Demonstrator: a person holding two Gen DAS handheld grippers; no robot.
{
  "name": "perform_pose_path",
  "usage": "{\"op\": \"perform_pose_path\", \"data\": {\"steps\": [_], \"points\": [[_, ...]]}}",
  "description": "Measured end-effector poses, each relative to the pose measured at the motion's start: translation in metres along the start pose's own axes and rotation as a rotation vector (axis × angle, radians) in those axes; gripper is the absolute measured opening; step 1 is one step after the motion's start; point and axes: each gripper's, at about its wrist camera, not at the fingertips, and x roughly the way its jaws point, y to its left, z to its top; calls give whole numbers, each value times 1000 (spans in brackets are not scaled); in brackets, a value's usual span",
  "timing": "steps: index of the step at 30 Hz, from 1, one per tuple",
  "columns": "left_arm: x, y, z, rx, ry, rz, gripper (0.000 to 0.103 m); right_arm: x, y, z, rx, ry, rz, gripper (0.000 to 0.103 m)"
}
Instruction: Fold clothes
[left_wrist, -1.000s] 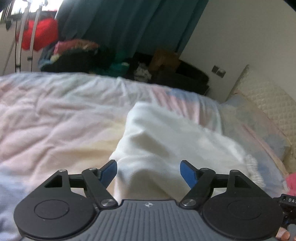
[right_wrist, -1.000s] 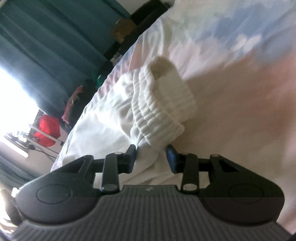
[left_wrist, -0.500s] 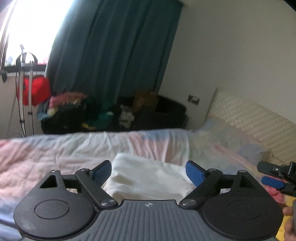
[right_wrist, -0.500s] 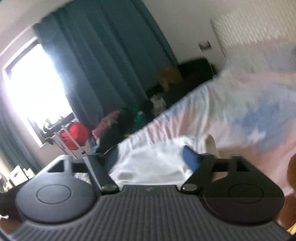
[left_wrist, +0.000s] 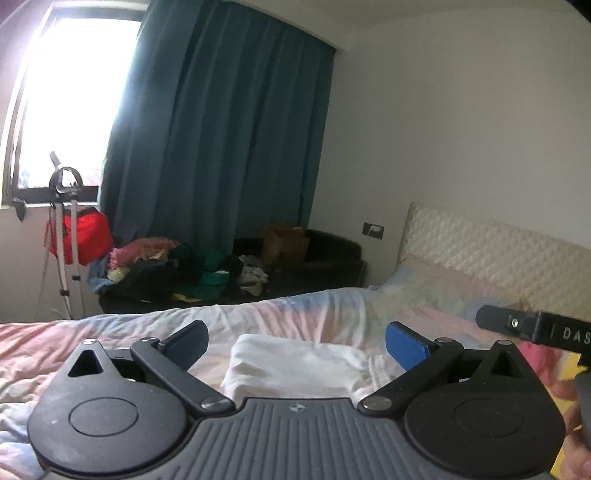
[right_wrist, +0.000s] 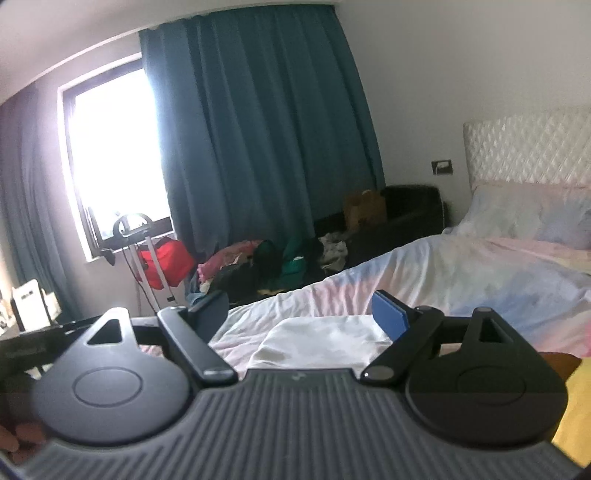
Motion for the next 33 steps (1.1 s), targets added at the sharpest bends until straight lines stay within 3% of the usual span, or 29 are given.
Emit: {"op": "perform_pose_path", "data": {"steps": [12, 27, 33], "points": [[-35, 5, -47, 19, -12, 66, 103, -6, 23, -55, -79, -31, 3, 87], [-6, 28, -101, 29, 21, 155, 103, 42, 19, -121, -115, 32, -97, 86], [8, 25, -113, 26, 61, 148, 103, 47, 21, -132, -128, 36, -132, 86]]}}
